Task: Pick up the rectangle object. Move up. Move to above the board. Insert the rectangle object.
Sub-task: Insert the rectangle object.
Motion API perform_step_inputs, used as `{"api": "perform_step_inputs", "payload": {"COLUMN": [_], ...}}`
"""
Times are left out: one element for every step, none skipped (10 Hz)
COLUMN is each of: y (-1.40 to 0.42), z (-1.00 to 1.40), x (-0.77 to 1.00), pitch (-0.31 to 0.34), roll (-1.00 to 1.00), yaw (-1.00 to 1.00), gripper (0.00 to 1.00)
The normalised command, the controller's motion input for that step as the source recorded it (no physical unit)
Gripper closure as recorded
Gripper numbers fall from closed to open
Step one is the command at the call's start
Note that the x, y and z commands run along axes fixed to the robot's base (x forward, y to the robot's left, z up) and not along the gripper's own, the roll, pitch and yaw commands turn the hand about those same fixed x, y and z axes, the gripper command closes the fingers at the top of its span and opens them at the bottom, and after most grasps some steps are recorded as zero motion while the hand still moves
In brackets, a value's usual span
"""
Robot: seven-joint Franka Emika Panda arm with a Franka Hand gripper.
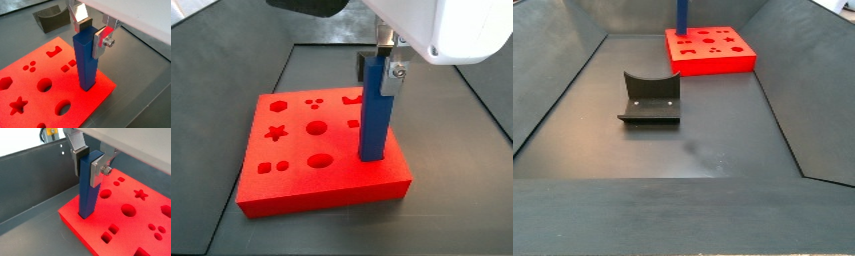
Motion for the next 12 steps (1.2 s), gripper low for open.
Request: {"api": "perform_step_inputs", "payload": {"y": [0.00, -0.02, 0.00, 0.05, 0.03, 0.00, 0.00, 0.00, -0.03, 0.00, 0.00, 0.00], "z": [-0.10, -0.21, -0.34, -0.35, -0.21, -0.01, 0.00, 0.00, 0.00, -0.02, -0.09, -0.09], "x": [0.00, 0.05, 0.42, 0.47, 0.33, 0.11, 0.00, 0.00, 0.00, -0.09, -0.14, -0.07], "pitch": [0.000, -0.017, 0.166, 0.230, 0.160, 0.026, 0.007, 0.000, -0.009, -0.143, -0.210, -0.187], "roll": [0.00, 0.00, -0.06, -0.13, -0.09, 0.00, 0.02, 0.01, 0.05, 0.07, 0.07, 0.03], "yaw": [0.00, 0.00, -0.05, -0.09, -0.09, 0.00, 0.00, 0.00, 0.01, 0.13, 0.16, 0.13], "gripper": [1.00, 1.00, 1.00, 1.00, 1.00, 1.00, 1.00, 1.00, 1.00, 1.00, 1.00, 1.00]}}
